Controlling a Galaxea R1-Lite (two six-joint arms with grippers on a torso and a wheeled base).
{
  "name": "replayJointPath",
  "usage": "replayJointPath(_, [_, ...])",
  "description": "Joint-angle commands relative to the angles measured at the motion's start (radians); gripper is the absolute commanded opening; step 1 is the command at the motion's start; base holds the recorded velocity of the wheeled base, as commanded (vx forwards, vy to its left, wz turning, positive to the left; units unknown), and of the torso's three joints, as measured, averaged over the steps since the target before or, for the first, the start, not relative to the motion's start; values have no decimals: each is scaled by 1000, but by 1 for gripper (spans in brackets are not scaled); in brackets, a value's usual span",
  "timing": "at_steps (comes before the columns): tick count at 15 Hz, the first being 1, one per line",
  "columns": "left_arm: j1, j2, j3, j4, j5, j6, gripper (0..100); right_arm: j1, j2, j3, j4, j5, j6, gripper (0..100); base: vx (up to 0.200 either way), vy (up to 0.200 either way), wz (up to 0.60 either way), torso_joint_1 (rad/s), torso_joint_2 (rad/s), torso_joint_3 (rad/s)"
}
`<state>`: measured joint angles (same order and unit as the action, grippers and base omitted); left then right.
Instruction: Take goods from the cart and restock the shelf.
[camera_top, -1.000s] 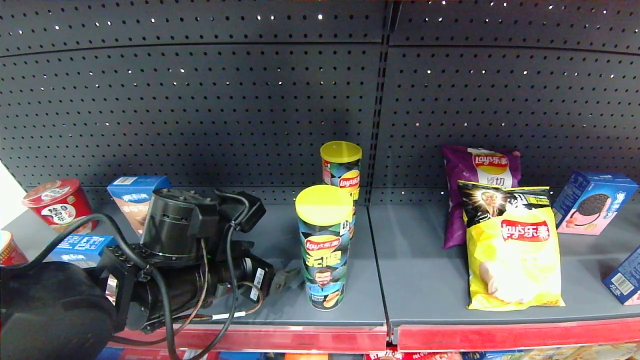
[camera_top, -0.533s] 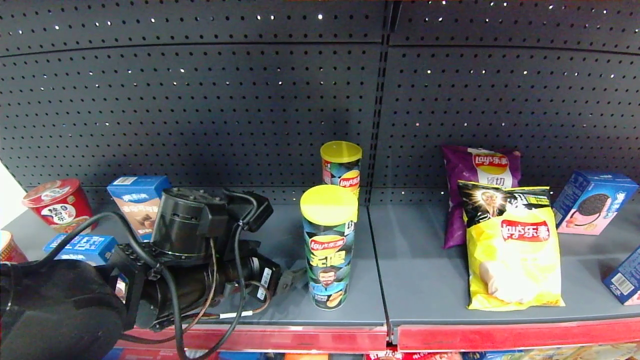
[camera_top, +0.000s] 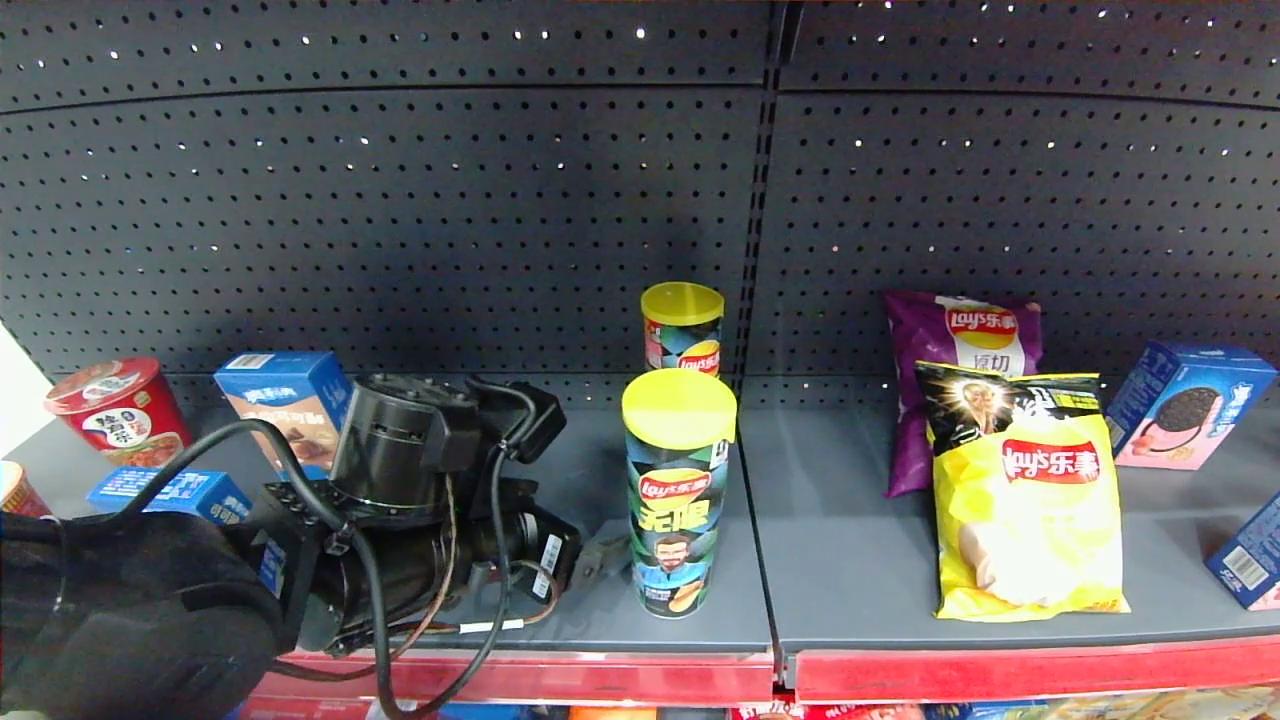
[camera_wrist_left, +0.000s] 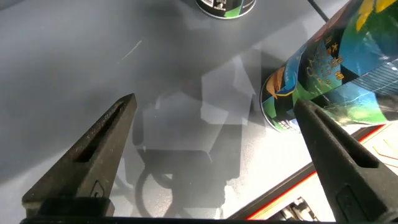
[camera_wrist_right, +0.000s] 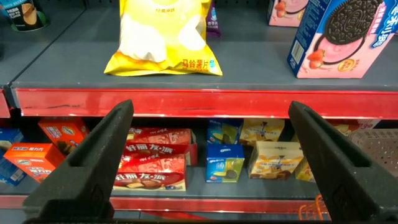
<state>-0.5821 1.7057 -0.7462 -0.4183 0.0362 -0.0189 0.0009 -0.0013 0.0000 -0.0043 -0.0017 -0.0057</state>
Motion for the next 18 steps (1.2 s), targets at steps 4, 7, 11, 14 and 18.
replayJointPath(4, [24, -5, 16, -36, 27, -13, 100, 1, 1, 0, 0, 0, 0, 100, 0, 0, 0, 0, 0, 0])
replayJointPath(7, [123, -98, -21, -36, 47, -9, 100, 1, 1, 0, 0, 0, 0, 100, 0, 0, 0, 0, 0, 0])
replayJointPath(11, [173, -311, -122, -25, 51, 11, 100, 1, 1, 0, 0, 0, 0, 100, 0, 0, 0, 0, 0, 0])
replayJointPath(14, [216, -479, -99, -23, 153, 134, 100, 1, 1, 0, 0, 0, 0, 100, 0, 0, 0, 0, 0, 0])
replayJointPath(18, [401, -845, 57, 112, 159, 145, 100, 1, 1, 0, 0, 0, 0, 100, 0, 0, 0, 0, 0, 0])
